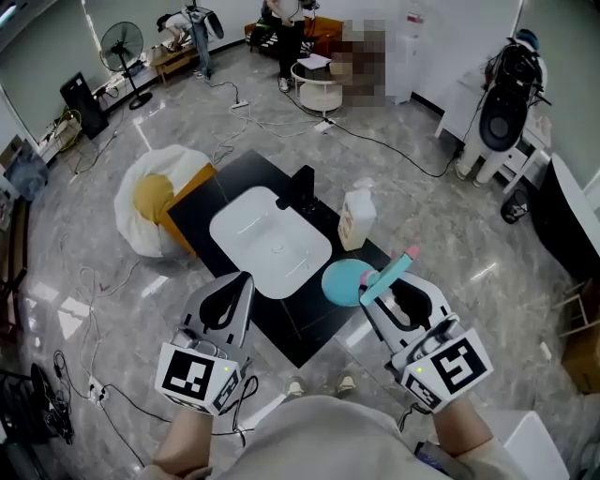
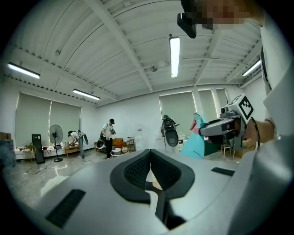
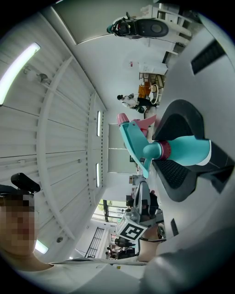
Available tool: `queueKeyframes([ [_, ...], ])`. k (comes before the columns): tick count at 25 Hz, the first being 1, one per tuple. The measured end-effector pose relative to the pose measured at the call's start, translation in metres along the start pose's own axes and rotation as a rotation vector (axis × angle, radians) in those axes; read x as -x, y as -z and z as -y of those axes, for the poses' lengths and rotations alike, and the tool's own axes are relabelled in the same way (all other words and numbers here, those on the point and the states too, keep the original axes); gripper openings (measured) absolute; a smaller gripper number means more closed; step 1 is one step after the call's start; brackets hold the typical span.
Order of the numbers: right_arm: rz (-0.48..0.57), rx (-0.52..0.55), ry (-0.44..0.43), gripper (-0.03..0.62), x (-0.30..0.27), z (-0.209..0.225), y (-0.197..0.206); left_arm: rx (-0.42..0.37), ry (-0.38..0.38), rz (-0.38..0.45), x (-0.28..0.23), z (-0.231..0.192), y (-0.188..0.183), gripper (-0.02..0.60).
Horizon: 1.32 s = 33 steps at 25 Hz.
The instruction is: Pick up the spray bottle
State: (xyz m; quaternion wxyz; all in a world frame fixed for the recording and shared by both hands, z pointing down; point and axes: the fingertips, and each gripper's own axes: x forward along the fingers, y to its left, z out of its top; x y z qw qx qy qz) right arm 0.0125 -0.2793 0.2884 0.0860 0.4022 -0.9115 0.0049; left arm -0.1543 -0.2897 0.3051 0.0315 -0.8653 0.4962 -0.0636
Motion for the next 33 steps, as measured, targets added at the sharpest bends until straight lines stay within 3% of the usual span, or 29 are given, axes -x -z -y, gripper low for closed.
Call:
queueKeyframes([
  [3,-0.012,-0.015,-0.018,0.158,0.005,-0.002,0.008,-0.035,0.012,-0.019,0.000,0.015,0.005,0.020],
  [7,-0.030,0.008,-0.040,0.156,0.010,-0.006,0.018,-0.015,0.031,-0.034,0.002,0.033,0.014,0.020],
  [17,-0.074,0.022,0.009,0.156,0.013,0.012,0.042,-0.003,0.024,-0.058,0.002,0.041,0.021,0.020],
  [33,-0.086,0.100,0.022,0.156,0.031,0.022,0.042,0.006,0.041,-0.047,-0.004,0.066,0.008,0.020],
])
